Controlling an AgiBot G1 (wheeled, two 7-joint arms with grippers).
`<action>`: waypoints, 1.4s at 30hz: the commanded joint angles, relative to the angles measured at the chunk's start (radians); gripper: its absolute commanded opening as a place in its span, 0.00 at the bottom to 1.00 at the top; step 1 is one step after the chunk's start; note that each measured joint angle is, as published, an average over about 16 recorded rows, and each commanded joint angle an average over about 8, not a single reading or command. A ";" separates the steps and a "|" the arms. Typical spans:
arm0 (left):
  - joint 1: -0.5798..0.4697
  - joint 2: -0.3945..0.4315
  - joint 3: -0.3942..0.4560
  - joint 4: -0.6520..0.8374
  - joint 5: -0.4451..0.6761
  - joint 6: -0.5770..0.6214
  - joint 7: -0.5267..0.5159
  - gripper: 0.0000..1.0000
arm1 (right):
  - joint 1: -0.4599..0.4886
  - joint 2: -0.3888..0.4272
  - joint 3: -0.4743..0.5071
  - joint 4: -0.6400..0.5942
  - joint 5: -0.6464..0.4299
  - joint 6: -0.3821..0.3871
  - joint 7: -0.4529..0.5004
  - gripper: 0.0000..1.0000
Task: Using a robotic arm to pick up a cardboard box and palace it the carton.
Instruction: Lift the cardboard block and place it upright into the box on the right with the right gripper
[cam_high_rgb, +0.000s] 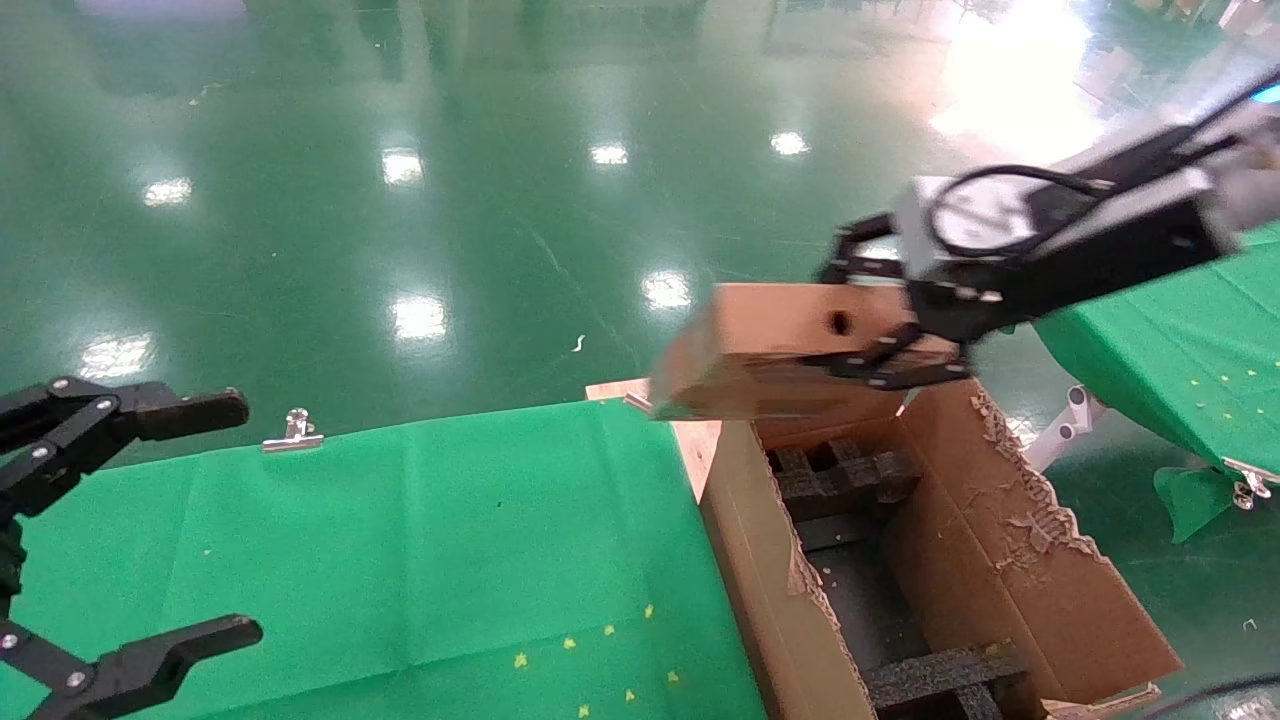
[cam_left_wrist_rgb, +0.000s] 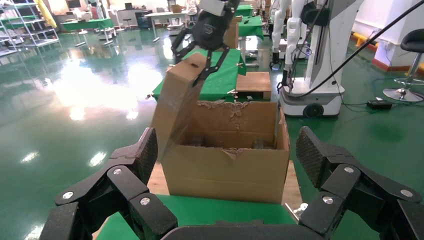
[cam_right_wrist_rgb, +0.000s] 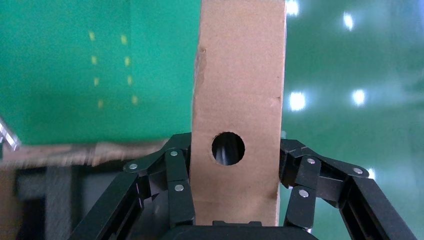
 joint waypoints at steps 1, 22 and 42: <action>0.000 0.000 0.000 0.000 0.000 0.000 0.000 1.00 | 0.024 0.030 -0.036 -0.013 -0.003 0.000 -0.006 0.00; 0.000 0.000 0.001 0.000 -0.001 0.000 0.000 1.00 | 0.112 0.162 -0.311 -0.165 0.010 0.004 -0.043 0.00; 0.000 0.000 0.001 0.001 -0.001 0.000 0.001 1.00 | -0.062 0.215 -0.319 -0.186 0.162 0.168 0.338 0.00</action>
